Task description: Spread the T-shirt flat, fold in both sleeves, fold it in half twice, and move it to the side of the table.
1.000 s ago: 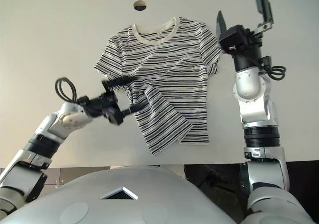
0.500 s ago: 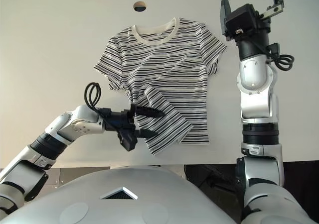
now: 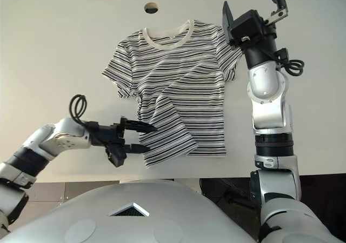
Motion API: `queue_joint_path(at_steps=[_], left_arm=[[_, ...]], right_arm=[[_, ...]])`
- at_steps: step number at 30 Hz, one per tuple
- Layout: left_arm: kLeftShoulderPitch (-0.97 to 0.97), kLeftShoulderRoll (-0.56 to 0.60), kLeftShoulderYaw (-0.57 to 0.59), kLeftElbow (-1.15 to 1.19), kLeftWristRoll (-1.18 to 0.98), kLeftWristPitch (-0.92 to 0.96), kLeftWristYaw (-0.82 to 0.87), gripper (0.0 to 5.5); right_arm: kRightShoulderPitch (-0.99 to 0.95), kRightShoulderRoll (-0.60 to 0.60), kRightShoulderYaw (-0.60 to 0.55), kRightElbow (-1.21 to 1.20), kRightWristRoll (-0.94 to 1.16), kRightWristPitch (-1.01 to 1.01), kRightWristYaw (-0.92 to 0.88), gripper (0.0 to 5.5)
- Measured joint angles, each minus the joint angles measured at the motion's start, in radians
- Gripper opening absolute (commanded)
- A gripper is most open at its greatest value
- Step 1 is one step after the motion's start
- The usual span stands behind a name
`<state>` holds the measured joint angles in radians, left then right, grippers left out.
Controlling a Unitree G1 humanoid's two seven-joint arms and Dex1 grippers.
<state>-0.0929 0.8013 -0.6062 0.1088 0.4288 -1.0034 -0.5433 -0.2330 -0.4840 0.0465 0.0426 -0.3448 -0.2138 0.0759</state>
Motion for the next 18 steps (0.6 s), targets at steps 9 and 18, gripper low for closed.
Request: queue_joint_path(at_steps=[9, 18], left_arm=[[0.155, 0.191, 0.084, -0.005, -0.15, 0.004, 0.0, 4.74], [0.372, 0.264, 0.217, -0.157, -0.335, 0.124, 0.012, 4.74]], right_arm=[[0.058, -0.009, 0.002, -0.005, -0.01, 0.003, 0.037, 4.27], [0.396, -0.246, 0.011, -0.307, 0.112, -0.128, 0.384, 4.27]])
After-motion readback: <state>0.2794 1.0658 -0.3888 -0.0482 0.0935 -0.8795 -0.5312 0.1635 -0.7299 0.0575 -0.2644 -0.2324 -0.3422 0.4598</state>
